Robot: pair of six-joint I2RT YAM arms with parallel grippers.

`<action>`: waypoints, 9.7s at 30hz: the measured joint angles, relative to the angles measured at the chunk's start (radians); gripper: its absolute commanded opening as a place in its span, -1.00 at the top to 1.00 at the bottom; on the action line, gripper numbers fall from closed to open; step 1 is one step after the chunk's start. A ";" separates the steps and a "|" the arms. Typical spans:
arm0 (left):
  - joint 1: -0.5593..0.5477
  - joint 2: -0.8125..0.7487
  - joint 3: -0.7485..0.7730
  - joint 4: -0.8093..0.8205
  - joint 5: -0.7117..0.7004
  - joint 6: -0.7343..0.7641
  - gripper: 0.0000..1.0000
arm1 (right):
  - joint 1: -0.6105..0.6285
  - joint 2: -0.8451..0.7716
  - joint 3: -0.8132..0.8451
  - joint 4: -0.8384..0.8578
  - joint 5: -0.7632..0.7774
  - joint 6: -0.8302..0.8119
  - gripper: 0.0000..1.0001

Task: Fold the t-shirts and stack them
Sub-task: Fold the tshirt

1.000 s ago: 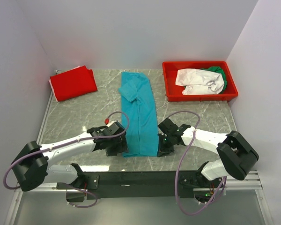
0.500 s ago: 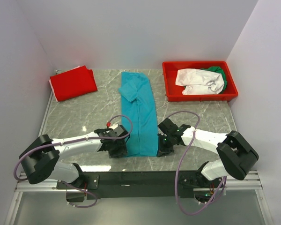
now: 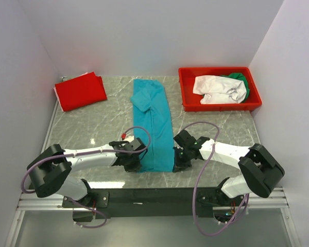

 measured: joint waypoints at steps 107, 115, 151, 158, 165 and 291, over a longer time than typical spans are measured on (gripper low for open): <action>0.676 0.237 0.315 0.225 0.234 0.568 -0.72 | -0.356 0.449 0.800 -0.206 0.043 -0.160 0.12; 0.676 0.208 0.201 0.238 0.252 0.564 -0.68 | -0.259 0.438 0.635 -0.145 -0.009 -0.122 0.11; 0.661 0.210 0.197 0.267 0.261 0.582 -0.40 | -0.199 0.534 0.625 -0.090 0.023 -0.034 0.61; 0.661 0.229 0.197 0.280 0.267 0.591 -0.30 | -0.197 0.537 0.624 -0.088 0.024 -0.022 0.75; 0.658 0.238 0.196 0.284 0.277 0.591 0.00 | -0.194 0.538 0.626 -0.090 0.027 -0.023 0.77; 0.576 -0.203 0.130 0.134 0.230 0.282 0.99 | -0.146 0.372 0.970 -0.422 0.343 -0.096 1.00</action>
